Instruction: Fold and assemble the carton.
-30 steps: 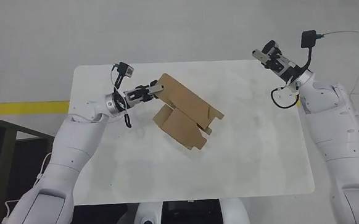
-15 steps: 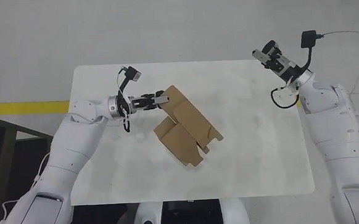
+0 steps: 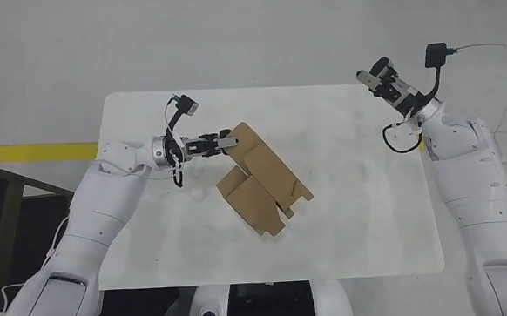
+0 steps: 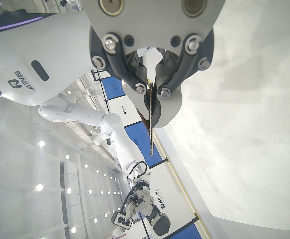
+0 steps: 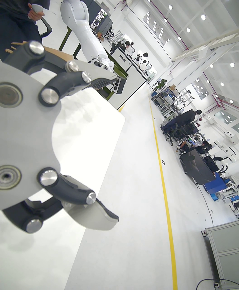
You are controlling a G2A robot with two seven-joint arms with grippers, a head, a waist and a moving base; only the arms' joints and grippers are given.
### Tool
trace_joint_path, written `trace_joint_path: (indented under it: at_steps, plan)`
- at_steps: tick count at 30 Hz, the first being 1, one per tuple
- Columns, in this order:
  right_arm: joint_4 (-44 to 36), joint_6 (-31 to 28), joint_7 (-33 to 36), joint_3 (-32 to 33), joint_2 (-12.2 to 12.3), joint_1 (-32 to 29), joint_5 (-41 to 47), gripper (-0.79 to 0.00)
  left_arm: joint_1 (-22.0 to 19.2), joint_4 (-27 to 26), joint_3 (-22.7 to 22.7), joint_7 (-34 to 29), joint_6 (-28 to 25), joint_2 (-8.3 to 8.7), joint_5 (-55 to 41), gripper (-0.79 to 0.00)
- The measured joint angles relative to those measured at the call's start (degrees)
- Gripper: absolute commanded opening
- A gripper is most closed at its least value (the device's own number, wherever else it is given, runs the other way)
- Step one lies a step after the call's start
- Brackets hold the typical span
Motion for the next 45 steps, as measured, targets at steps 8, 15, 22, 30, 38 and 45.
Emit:
trace_joint_path:
  at_steps: [8,15,22,30,38,45]
  plan:
    - [-0.21,0.41,-0.20,-0.01,-0.01,-0.34,0.08,0.000,0.00,0.00,0.00,0.00,0.00,0.00,0.00,-0.785]
    - [-1.21,-0.15,8.56,-0.88,0.46,-2.94,7.50,0.000,0.93,-1.24,0.84,1.18,1.13,-0.19,0.71,-0.785]
    - [-2.56,1.17,35.99,-4.76,1.87,-2.85,28.89,0.000,-1.29,2.99,2.54,-3.71,3.59,-0.74,-2.99,-0.785]
    - [-9.58,15.01,49.94,-13.09,3.60,-4.25,41.58,0.000,-4.94,2.42,4.18,-4.43,4.41,0.19,4.19,-0.785]
    - [-8.54,15.89,50.82,-18.98,3.93,-2.27,45.75,0.000,-6.78,-1.06,8.46,-7.93,7.89,1.33,1.54,-0.785]
    - [-8.40,15.79,50.72,-19.11,3.93,-2.16,45.73,0.000,-7.36,-1.83,10.40,-7.68,7.66,1.87,0.16,-0.785]
